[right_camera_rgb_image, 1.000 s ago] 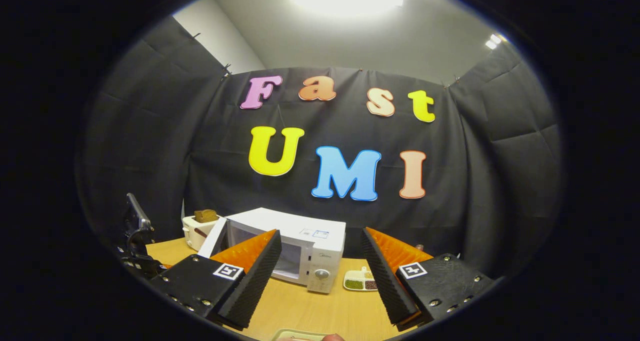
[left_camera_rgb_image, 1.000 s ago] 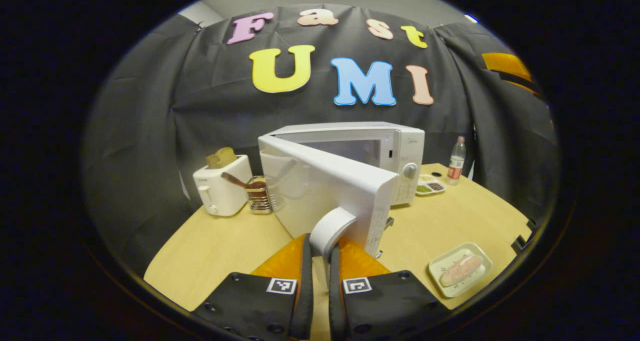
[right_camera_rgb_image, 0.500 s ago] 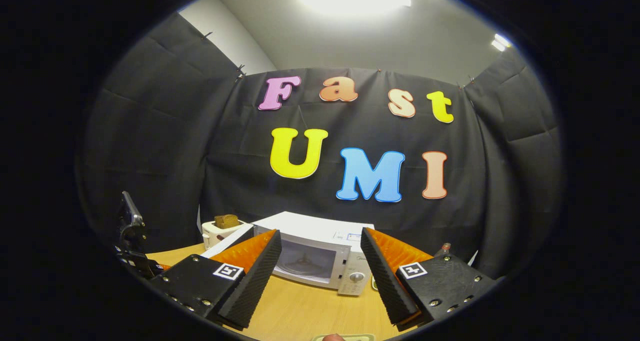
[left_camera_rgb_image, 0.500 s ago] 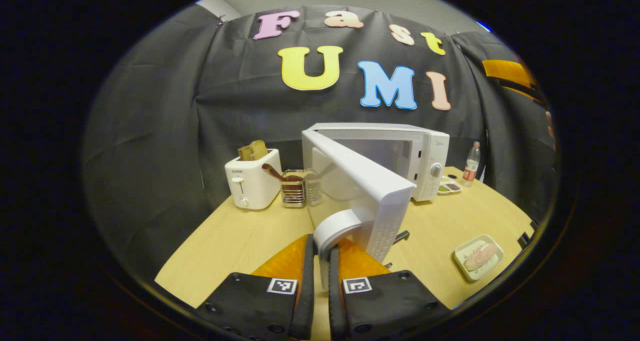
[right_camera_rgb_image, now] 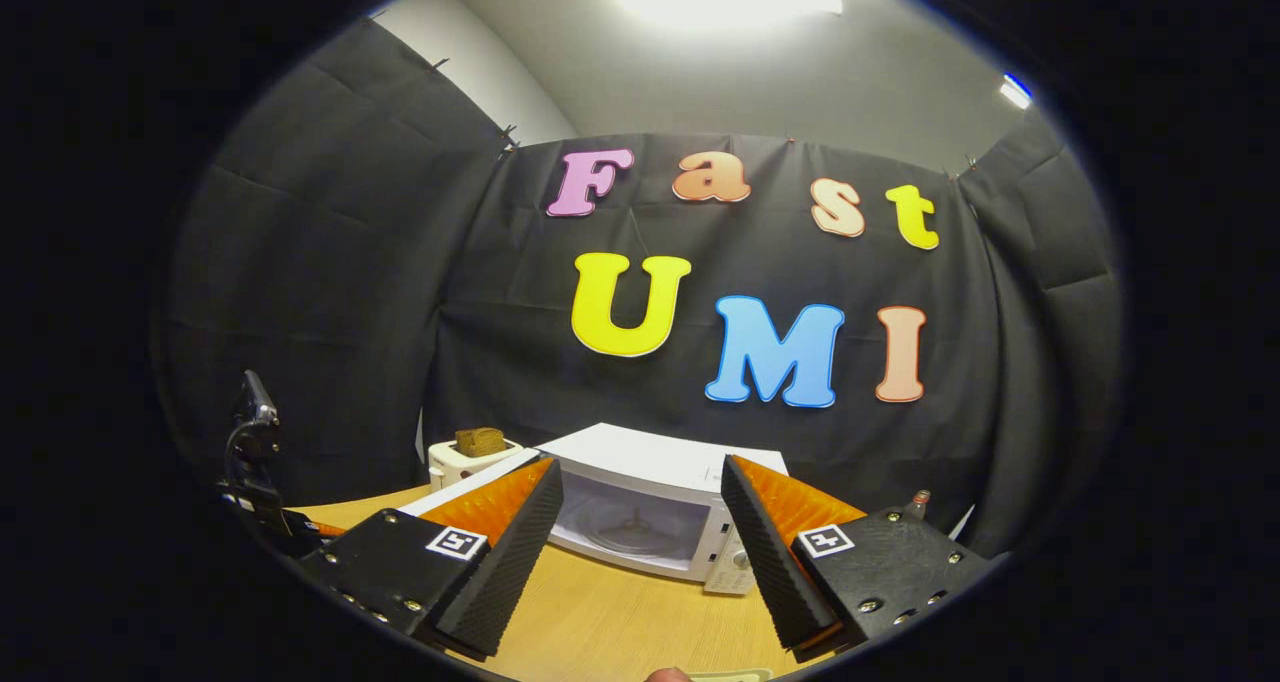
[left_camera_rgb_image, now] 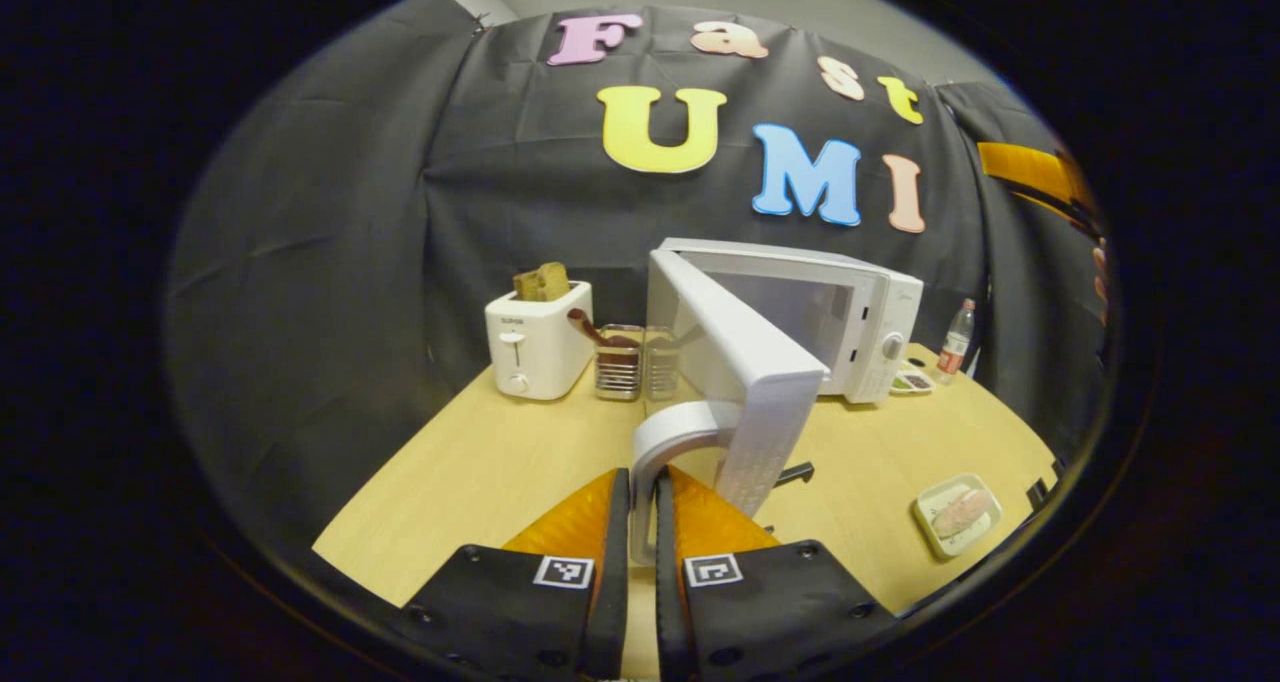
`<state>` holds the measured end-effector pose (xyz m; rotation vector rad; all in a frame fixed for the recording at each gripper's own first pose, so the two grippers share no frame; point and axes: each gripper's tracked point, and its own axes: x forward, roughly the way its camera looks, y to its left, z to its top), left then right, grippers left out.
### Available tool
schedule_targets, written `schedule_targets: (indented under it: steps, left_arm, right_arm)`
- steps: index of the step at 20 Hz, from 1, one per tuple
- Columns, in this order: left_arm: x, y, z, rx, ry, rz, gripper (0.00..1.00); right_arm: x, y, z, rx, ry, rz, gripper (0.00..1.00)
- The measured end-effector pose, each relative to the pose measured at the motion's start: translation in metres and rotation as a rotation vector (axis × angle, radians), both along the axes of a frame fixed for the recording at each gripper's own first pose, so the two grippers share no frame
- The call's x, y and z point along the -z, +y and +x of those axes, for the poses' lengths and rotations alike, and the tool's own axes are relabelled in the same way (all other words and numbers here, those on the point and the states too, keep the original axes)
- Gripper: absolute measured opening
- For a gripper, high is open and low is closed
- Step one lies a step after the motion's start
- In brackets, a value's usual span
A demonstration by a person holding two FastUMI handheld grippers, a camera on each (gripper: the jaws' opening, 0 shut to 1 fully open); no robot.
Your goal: Open the microwave oven with the left hand, put the food in, and close the microwave oven.
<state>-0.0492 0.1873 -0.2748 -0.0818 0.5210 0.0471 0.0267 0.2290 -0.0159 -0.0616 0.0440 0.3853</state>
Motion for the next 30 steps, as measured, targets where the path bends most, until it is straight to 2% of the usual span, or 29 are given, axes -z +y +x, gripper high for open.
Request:
schedule_targets:
  steps: [4,7,10,14,17,19,24,28,30]
  left_arm:
    - [0.015,0.031,-0.025,-0.157,0.068,0.022,0.2]
    - [-0.004,0.037,-0.041,-0.232,0.039,0.045,0.21]
    - [-0.025,0.038,-0.055,-0.293,0.011,0.08,0.96]
    - [-0.06,0.032,-0.065,-0.342,-0.047,0.112,0.97]
    - [-0.084,0.036,-0.067,-0.373,-0.093,0.142,0.97]
    - [-0.103,0.037,-0.065,-0.388,-0.129,0.157,0.97]
    - [-0.13,0.042,-0.069,-0.416,-0.183,0.2,0.96]
    - [-0.137,0.043,-0.073,-0.417,-0.182,0.242,0.97]
    - [-0.139,0.041,-0.076,-0.422,-0.186,0.24,0.97]
  right_arm:
    - [0.007,0.001,0.012,-0.065,0.018,-0.011,0.98]
    - [0.021,-0.006,0.022,-0.123,0.048,-0.063,0.98]
    - [0.055,-0.01,0.031,-0.194,0.126,-0.178,0.97]
    - [0.102,-0.015,0.023,-0.352,0.253,-0.303,0.98]
    - [0.129,-0.023,0.012,-0.44,0.316,-0.343,0.97]
    - [0.153,-0.025,-0.003,-0.528,0.379,-0.384,0.97]
    - [0.234,-0.057,-0.047,-0.729,0.578,-0.603,0.98]
    - [0.28,-0.082,-0.083,-0.833,0.715,-0.705,0.98]
    - [0.297,-0.093,-0.091,-0.856,0.768,-0.745,0.98]
